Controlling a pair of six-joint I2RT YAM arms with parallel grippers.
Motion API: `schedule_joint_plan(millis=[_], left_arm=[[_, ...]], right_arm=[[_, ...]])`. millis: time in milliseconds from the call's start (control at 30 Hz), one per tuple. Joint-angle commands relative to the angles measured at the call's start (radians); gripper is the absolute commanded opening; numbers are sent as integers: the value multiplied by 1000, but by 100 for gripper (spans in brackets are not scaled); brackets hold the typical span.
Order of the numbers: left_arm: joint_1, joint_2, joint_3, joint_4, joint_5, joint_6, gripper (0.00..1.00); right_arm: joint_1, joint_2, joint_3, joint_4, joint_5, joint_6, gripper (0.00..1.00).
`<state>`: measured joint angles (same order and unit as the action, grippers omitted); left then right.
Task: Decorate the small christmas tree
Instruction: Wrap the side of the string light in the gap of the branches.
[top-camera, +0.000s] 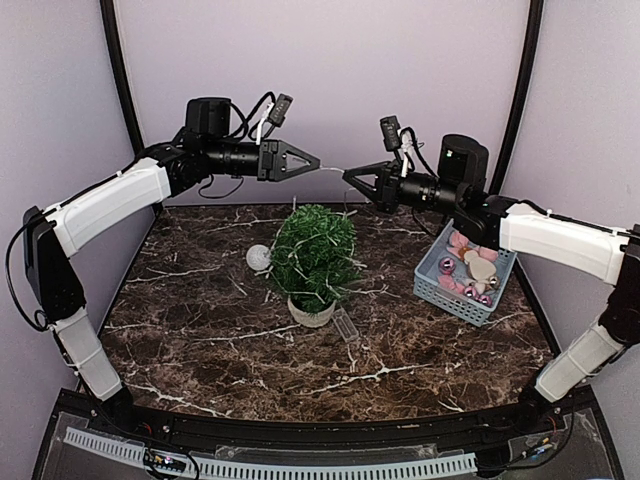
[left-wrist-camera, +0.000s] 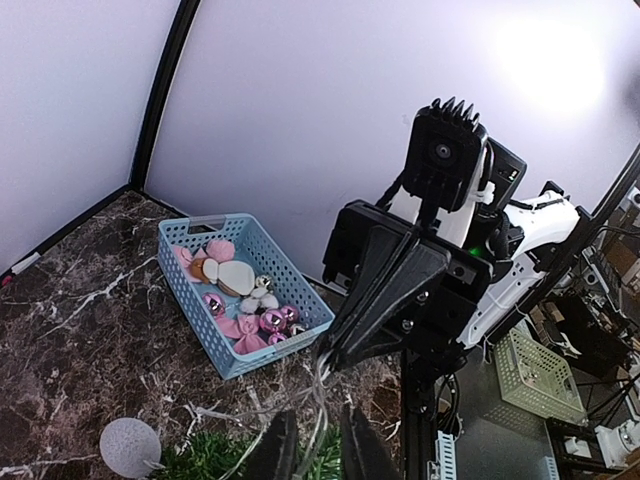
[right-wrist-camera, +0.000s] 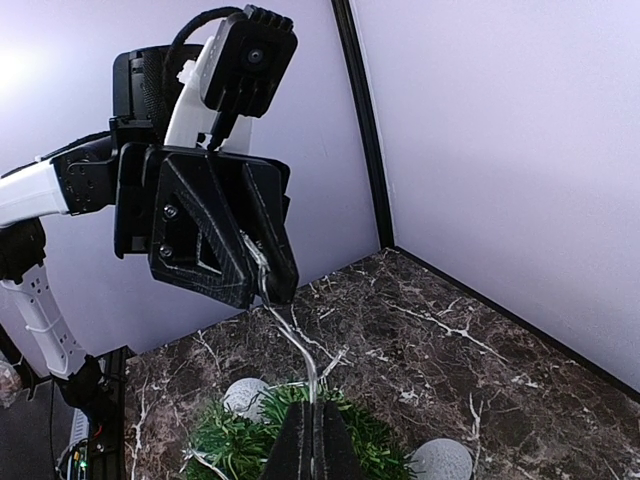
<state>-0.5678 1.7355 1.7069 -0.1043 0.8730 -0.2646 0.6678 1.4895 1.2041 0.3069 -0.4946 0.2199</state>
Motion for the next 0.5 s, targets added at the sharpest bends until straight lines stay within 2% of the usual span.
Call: schedule_joint_plan(millis=[0, 200, 333, 400, 467], left_arm=[[-7, -4, 26, 3, 10, 19, 16], [-10, -6, 26, -4, 7, 27, 1], [-10, -6, 30, 6, -20, 36, 0], [-10, 2, 35, 14, -41, 43, 0], [-10, 19, 47, 10, -63, 55, 0]], right_arm=[[-4, 8, 19, 40, -6, 7, 0], [-4, 5, 14, 39, 8, 7, 0], [-4, 6, 7, 40, 33, 7, 0], [-5, 8, 1, 41, 48, 7, 12], [-5, 4, -9, 43, 65, 11, 32]])
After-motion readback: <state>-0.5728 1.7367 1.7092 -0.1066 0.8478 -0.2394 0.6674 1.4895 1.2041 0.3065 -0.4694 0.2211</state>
